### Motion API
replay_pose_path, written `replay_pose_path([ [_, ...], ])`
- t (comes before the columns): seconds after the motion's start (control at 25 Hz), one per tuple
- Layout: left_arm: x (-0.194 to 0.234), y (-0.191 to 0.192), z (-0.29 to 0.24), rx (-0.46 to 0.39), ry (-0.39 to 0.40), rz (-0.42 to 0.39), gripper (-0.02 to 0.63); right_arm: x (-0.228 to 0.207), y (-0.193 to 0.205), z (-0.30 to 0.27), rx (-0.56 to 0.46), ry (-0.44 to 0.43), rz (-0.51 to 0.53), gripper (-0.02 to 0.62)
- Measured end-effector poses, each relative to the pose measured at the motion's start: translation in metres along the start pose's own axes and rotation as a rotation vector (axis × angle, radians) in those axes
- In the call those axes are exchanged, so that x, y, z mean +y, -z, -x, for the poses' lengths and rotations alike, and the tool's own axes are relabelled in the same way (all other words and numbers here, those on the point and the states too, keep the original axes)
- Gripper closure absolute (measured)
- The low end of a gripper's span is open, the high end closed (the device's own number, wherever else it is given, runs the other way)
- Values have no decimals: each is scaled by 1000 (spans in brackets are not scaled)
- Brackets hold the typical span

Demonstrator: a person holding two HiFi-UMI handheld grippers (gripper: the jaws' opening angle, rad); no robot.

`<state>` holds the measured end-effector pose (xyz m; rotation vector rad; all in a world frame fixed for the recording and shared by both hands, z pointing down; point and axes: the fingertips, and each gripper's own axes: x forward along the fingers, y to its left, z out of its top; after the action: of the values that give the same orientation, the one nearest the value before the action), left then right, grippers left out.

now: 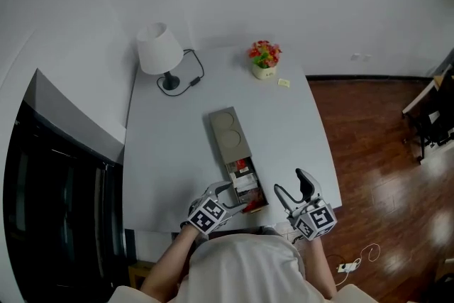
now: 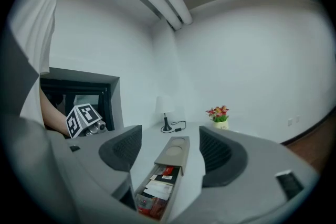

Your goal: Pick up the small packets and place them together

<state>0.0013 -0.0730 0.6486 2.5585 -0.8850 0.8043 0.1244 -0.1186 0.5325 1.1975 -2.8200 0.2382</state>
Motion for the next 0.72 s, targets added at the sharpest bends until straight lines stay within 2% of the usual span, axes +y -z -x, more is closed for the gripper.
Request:
replay_pose_path([
  [0.16, -20, 32, -40, 234, 123, -145, 304, 2, -4, 5, -1, -4, -10, 258],
  [0.28, -28, 54, -64, 400, 177, -242, 327, 7, -5, 6, 0, -18, -9, 258],
  [0.4, -31, 70, -80, 533, 212, -296, 327, 13, -4, 9, 4, -33, -17, 258],
  [0.56, -33, 85, -92, 630, 238, -303, 371, 20, 3, 13, 20, -50, -15, 258],
  [0.6, -33, 87, -94, 647, 238, -294, 394, 20, 6, 15, 27, -49, -12, 258],
  [0.72, -32, 94, -100, 692, 226, -286, 411, 18, 13, 18, 51, -43, 7, 258],
])
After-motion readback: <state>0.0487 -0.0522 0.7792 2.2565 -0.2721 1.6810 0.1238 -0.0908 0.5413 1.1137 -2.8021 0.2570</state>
